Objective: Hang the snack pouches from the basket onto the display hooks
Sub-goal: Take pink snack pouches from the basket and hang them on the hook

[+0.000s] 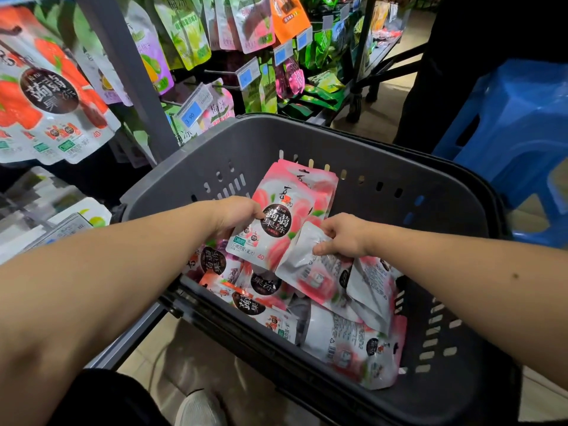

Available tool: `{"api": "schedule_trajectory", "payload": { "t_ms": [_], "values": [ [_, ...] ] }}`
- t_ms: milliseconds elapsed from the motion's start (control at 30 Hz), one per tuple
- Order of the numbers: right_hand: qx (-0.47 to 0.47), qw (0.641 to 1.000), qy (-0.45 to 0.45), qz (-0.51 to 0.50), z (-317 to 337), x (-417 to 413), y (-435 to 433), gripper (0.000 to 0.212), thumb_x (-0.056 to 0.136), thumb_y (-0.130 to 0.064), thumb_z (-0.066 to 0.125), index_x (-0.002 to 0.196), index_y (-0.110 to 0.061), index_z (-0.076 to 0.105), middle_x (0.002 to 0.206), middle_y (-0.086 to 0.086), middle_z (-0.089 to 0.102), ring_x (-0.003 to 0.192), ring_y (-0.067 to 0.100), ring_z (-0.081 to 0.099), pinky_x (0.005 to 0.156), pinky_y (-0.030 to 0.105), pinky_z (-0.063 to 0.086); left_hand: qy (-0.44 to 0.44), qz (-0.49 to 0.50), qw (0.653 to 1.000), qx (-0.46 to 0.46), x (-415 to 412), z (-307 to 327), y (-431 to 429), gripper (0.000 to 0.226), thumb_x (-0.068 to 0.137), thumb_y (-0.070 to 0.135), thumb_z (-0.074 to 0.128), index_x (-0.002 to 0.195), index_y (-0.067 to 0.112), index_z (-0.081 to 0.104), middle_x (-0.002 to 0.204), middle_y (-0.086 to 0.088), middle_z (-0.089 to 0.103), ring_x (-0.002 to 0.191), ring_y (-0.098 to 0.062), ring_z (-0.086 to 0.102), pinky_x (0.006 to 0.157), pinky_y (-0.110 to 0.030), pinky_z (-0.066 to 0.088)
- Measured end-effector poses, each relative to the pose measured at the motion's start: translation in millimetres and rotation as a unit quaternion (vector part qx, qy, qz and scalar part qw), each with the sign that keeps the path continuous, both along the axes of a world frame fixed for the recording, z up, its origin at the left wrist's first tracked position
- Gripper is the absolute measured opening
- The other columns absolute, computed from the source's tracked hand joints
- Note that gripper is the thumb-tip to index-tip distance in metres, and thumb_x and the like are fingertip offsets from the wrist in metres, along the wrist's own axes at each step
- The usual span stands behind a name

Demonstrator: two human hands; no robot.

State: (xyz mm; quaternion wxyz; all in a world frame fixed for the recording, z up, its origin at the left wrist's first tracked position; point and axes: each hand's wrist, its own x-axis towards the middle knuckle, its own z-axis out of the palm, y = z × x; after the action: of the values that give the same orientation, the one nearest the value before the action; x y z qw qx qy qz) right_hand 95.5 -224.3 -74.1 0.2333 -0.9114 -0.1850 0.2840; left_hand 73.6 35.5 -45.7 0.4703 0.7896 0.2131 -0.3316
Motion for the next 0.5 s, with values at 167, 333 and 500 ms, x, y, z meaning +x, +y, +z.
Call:
{"api": "schedule_trajectory", "payload": {
  "t_ms": [167, 333, 500],
  "values": [
    [0.064, 0.996, 0.001, -0.065, 6.2, 3.1, -1.8, 0.030, 0.090, -0.026, 0.077, 0.090, 0.000, 0.061, 0.078, 0.005, 0.054, 0.069, 0.020, 0.051, 0.064, 0.030, 0.044, -0.085, 0.023, 0.996, 0.011, 2.8, 5.9, -3.3, 0.017, 0.082, 0.033, 0.052, 0.079, 0.017, 0.047, 0.074, -0.011, 0.043, 0.065, -0.021, 0.039, 0.061, -0.037, 0.030],
    [0.145, 0.983, -0.113, -0.021, 24.6, 1.9, 21.8, 0.027, 0.083, -0.011, 0.072, 0.077, -0.032, 0.058, 0.079, -0.006, 0.058, 0.085, 0.019, 0.055, 0.083, 0.033, 0.044, -0.137, 0.037, 0.989, 0.052, 7.3, 2.4, -6.0, 0.038, 0.099, 0.038, 0.048, 0.067, 0.019, 0.039, 0.061, -0.001, 0.036, 0.055, -0.018, 0.030, 0.058, -0.033, 0.024],
    [0.177, 0.909, -0.378, -0.005, 33.6, 0.5, 35.4, 0.023, 0.074, -0.003, 0.074, 0.071, -0.025, 0.069, 0.105, -0.009, 0.065, 0.113, 0.025, 0.043, 0.089, 0.040, 0.022, -0.148, 0.092, 0.984, 0.045, 9.9, -1.5, -2.6, 0.036, 0.101, 0.030, 0.048, 0.069, 0.017, 0.038, 0.062, -0.003, 0.033, 0.056, -0.018, 0.030, 0.059, -0.032, 0.025]
  ]
}}
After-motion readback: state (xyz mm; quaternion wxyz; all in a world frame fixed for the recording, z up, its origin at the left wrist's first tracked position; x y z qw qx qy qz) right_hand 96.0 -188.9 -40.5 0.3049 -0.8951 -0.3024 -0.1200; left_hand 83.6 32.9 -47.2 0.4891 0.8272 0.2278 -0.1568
